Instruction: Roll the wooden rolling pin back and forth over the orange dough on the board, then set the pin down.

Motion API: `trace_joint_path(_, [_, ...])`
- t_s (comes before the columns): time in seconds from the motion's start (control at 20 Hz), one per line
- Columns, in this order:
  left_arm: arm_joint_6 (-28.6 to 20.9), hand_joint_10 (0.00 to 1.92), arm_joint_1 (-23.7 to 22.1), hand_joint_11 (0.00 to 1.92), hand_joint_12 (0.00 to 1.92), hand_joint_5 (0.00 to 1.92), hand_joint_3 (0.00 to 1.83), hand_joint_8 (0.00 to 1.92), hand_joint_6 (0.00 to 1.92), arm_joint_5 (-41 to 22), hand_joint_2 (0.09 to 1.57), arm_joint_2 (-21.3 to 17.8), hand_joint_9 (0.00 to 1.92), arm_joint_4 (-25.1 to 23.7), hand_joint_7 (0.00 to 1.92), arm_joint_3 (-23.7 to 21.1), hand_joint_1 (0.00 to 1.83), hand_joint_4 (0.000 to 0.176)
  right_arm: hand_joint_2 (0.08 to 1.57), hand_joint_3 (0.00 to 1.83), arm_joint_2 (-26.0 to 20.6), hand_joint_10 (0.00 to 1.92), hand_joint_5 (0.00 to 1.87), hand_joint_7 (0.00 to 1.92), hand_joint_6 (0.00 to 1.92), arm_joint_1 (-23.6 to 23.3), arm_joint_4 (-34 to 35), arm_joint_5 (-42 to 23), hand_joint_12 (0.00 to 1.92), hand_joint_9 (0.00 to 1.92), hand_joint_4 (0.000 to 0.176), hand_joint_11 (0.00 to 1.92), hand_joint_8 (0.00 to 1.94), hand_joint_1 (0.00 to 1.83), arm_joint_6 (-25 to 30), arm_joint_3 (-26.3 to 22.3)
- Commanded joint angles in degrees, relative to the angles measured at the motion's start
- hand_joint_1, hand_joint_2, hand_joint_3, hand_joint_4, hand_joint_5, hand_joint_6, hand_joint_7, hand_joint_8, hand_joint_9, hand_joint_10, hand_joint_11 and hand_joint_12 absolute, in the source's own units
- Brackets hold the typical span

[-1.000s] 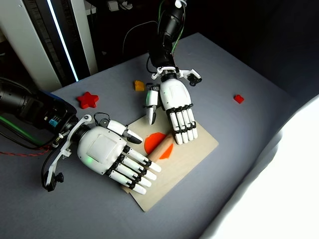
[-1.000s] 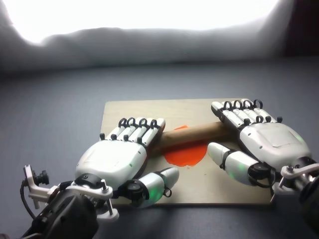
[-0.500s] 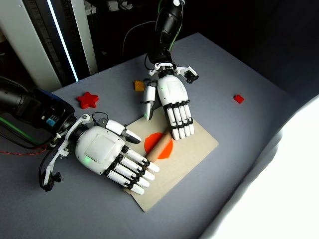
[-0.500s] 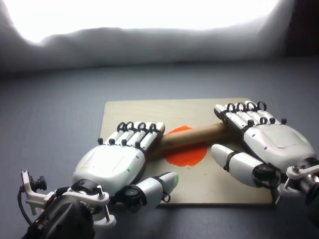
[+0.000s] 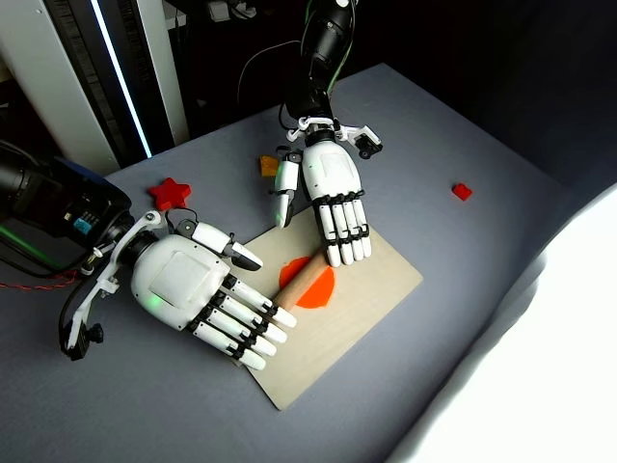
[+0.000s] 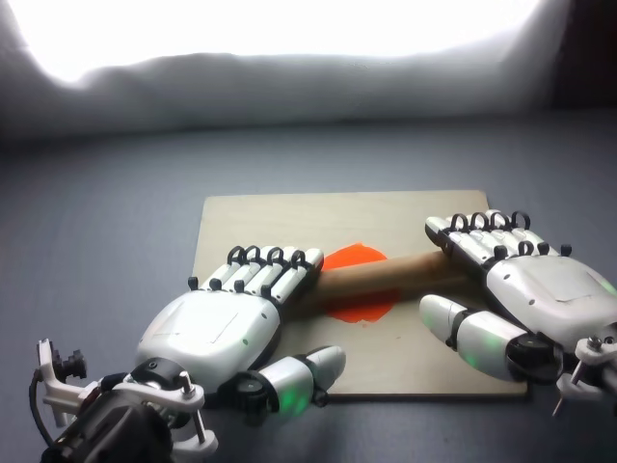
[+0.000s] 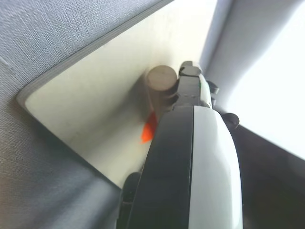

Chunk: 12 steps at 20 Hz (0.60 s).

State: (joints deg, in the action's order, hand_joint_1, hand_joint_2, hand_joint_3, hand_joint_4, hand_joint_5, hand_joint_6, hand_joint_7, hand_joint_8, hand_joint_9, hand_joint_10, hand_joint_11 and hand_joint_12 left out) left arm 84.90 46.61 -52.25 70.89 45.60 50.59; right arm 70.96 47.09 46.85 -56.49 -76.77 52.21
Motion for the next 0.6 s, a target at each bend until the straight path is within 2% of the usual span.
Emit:
trace_joint_path(0.0, [-0.84, 0.0, 0.92, 0.0, 0.0, 0.0, 0.0, 0.0, 0.0, 3.03, 1.39, 0.24, 0.0, -0.1, 0.0, -0.58, 0.0, 0.0, 1.51, 0.0, 0.08, 0.0, 0.03, 0.01, 0.01, 0.27, -0.76, -1.04, 0.0, 0.0, 0.0, 0.0, 0.0, 0.0, 0.54, -0.3])
trace_joint_path(0.55, [-3.04, 0.0, 1.35, 0.0, 0.0, 0.0, 0.0, 0.0, 0.0, 3.03, 1.39, -1.65, 0.0, -3.42, 0.0, -2.77, 0.0, 0.0, 1.5, 0.0, -1.0, 0.0, 0.03, 0.01, 0.01, 0.47, 0.54, 1.96, 0.0, 0.0, 0.0, 0.0, 0.0, 0.0, 0.63, -0.39])
